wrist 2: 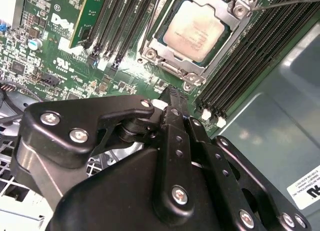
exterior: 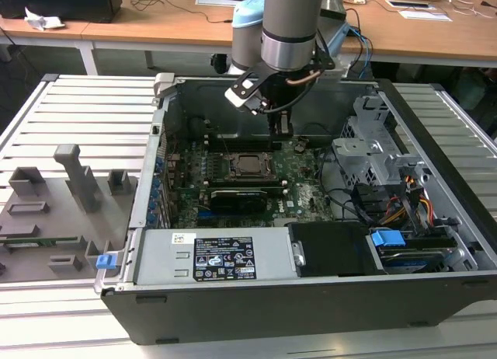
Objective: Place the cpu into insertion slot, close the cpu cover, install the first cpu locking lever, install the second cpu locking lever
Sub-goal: 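Close the cpu cover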
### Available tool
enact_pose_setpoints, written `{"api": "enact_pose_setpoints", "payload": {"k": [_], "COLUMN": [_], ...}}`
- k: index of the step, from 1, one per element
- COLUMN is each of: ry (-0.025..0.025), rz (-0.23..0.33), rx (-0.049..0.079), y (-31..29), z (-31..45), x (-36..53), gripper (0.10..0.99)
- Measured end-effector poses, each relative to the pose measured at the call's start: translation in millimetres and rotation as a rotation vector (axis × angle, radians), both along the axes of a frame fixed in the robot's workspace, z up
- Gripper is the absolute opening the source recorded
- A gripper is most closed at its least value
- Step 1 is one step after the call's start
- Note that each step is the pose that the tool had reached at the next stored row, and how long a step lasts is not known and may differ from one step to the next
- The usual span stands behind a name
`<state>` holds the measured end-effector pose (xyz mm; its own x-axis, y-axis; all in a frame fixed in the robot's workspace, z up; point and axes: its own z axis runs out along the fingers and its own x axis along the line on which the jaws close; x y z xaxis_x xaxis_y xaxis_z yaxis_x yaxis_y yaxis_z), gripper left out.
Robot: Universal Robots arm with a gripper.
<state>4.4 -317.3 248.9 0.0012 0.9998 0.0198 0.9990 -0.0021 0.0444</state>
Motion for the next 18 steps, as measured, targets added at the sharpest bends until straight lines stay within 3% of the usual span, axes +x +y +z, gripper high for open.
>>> {"api": "enact_pose_setpoints", "payload": {"k": [3, 8, 14, 18], "ry": [0.0001, 0.0001, 0.0, 0.0001], "rz": [0.0, 0.0, 0.0, 0.0], "rx": [0.0, 0.001, 0.001, 0.001], "y": [0.0, 0.0, 0.0, 0.0], "z": [-0.2, -0.3, -0.9, -0.9], "x": [-5.9, -27.7, -43.9, -47.8], "gripper": [0.106, 0.106, 0.106, 0.106]}}
